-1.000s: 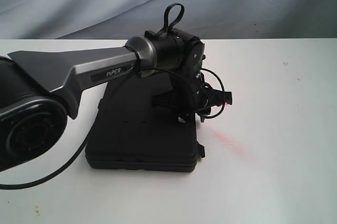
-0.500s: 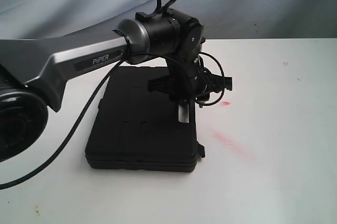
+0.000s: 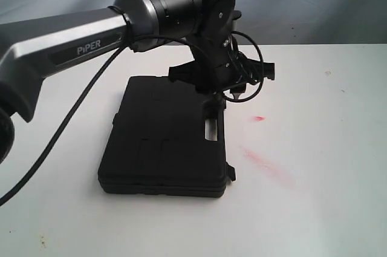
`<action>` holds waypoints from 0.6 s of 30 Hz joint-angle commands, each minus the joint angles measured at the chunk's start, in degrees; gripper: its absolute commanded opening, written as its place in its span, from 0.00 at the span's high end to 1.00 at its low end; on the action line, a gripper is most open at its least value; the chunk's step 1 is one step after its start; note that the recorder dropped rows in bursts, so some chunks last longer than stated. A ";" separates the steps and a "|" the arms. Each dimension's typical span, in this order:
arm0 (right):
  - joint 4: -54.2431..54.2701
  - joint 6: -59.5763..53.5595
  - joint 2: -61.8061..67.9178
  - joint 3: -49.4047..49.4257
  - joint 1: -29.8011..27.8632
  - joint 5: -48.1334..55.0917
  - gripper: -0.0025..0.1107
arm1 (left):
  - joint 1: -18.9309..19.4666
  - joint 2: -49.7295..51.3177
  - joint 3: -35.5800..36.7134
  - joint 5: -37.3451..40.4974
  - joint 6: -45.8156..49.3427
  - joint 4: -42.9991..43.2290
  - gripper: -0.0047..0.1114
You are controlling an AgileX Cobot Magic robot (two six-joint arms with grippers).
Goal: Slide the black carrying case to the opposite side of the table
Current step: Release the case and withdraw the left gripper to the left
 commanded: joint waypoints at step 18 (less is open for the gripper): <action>0.49 -0.17 -0.33 0.21 -0.34 -0.11 0.98 | 1.89 -27.85 34.27 -17.36 1.61 1.35 0.63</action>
